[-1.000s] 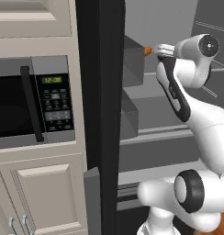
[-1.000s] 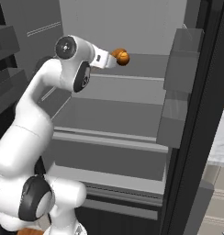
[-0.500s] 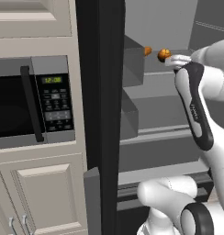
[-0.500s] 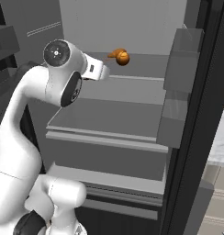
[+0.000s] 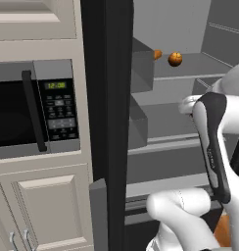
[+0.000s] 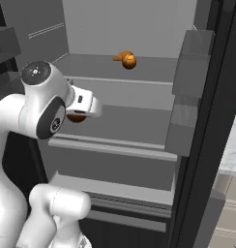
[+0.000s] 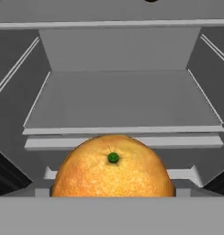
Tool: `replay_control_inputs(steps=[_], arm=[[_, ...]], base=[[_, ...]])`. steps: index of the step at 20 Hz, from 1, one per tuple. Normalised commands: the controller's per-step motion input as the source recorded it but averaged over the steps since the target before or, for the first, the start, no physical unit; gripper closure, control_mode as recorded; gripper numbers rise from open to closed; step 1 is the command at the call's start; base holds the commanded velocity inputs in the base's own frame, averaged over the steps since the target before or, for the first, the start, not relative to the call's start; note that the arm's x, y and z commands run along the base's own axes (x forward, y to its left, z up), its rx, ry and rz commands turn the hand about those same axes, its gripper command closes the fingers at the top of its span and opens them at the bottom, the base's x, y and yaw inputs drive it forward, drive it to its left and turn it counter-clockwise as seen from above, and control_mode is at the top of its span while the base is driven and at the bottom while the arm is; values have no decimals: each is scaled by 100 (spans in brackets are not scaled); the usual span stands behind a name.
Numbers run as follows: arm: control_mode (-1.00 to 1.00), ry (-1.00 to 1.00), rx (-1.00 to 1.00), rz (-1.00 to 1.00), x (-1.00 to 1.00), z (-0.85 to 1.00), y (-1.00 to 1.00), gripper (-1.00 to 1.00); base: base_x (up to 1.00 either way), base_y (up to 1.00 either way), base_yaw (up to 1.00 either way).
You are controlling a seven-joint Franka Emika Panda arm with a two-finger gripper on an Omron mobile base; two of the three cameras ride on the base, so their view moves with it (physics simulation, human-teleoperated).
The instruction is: Pick the two oranges from the fridge and place them on the plate next to the blender to make a fruit smoothie.
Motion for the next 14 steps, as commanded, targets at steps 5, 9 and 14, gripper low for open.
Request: replay_control_inputs(steps=[5, 9, 14], arm=[[100, 2, -3, 0, -6, -12, 0, 100], [100, 0, 0, 0, 0, 0, 0, 100], [100, 0, 0, 0, 0, 0, 0, 100]], base=[[-13, 0, 5], [-100, -4, 61], [-73, 0, 87]])
